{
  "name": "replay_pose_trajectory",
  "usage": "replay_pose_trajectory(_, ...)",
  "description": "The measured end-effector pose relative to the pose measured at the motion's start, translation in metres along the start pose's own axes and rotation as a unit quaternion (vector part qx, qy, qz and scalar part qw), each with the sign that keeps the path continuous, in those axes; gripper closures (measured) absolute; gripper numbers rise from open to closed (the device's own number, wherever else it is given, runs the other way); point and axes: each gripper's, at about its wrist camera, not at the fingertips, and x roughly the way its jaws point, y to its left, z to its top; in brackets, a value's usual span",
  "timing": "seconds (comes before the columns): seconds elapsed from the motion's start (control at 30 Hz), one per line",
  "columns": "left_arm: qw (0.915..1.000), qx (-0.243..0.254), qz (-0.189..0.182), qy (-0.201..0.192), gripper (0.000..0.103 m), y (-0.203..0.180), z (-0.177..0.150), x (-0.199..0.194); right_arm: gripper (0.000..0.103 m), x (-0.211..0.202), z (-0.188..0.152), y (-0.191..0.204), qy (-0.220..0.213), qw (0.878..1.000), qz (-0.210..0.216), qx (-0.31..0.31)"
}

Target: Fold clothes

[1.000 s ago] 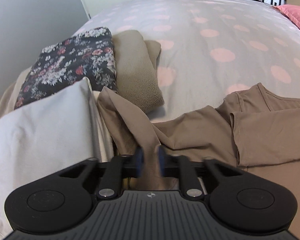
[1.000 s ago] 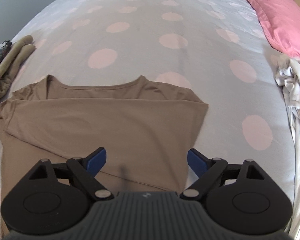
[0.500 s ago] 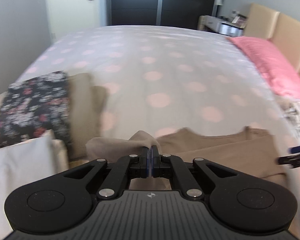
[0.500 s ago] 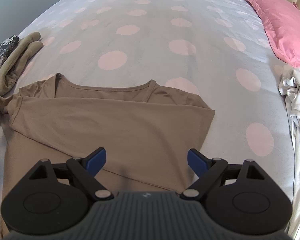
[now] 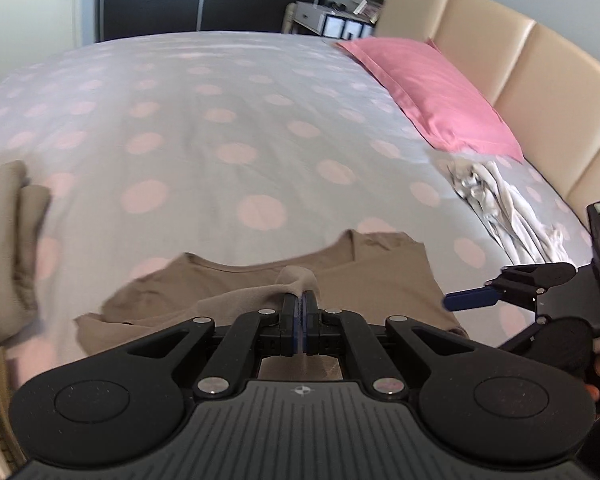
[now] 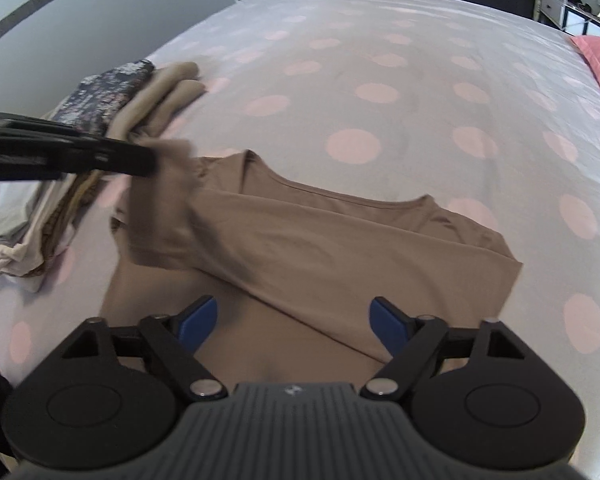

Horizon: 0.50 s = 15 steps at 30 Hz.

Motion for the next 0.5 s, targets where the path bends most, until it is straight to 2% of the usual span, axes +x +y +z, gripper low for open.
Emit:
replay_pose_trajectory(0.17,0.9995,0.0,-0.012,0.03,0.103,-0.013,-0.004,0.03,0.048,0.009,-0.005,0.007,0.012,1.0,-0.008,-0.009)
replay_pose_trajectory(0.3,0.9988,0.011,-0.012,0.045,0.097,-0.021,-0.006,0.041,0.05,0.015,-0.007,0.006,0.021,1.0,-0.014,-0.004)
replay_pose_trajectory(0.43,0.9992,0.002,-0.021,0.033,0.081,-0.014,-0.005,0.031,0.05,0.024,-0.007,0.008,0.029,1.0,-0.011,-0.002)
replay_pose_trajectory(0.5,0.9996,-0.003,-0.011,0.026,0.08,-0.007,-0.004,0.025,0.05,0.031,-0.008,0.01,0.036,0.999,-0.012,-0.008)
